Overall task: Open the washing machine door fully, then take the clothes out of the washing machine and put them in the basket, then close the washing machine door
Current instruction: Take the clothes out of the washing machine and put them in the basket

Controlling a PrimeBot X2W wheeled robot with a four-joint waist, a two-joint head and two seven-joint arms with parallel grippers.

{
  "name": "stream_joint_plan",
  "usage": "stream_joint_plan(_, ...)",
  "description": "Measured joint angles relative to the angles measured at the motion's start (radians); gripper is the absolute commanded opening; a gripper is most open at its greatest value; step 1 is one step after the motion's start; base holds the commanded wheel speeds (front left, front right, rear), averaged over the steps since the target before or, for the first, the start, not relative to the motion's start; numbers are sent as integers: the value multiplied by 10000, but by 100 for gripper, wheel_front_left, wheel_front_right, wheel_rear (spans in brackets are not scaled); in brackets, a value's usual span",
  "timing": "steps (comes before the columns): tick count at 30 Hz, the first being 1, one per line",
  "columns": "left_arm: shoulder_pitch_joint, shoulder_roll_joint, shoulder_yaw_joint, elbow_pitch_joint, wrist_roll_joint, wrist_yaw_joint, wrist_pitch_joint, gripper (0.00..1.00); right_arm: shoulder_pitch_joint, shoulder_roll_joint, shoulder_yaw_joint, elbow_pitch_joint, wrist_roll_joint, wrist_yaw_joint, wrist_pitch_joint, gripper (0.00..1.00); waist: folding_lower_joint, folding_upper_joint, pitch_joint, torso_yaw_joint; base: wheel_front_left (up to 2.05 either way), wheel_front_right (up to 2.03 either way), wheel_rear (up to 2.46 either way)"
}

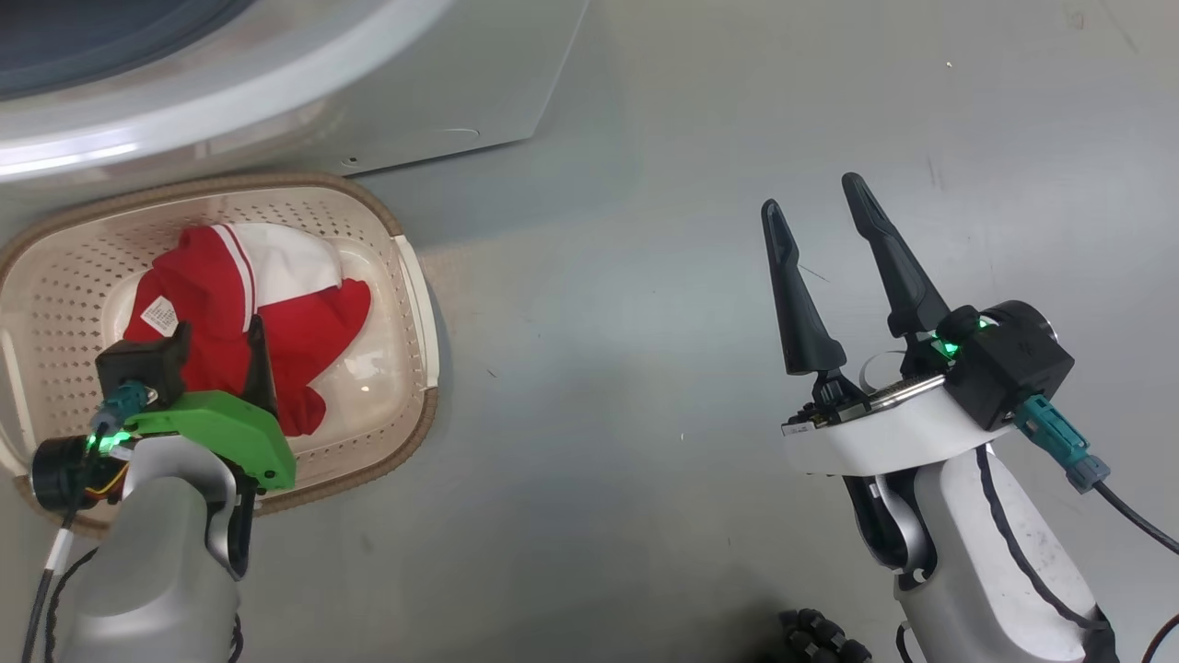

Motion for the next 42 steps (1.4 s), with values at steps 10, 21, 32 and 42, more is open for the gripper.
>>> stream_joint_plan(10, 134, -378, -25, -362, 86, -236, -209, 100, 157, -2, -456, 516, -201, -46, 0, 100, 0, 0, -933, 398, 0, 0, 0)
stream_joint_plan(21, 596, -562, 144, -2520, 301, -318, -207, 100, 901, 0, -982, 878, -453, -50, 0, 100, 1, 0, -2175, 1008, 0, 0, 0)
stream_joint_plan(32, 1555, -665, 259, -4266, 692, -332, -207, 100, 1538, 4, -1221, 1145, -537, -46, 0, 100, 0, 0, -3508, 1632, 0, 0, 0)
stream_joint_plan(42, 2946, -665, 249, -5229, 876, -303, -207, 100, 2159, 10, -1369, 1223, -566, -46, 0, 100, 0, 0, -4732, 1991, 0, 0, 0)
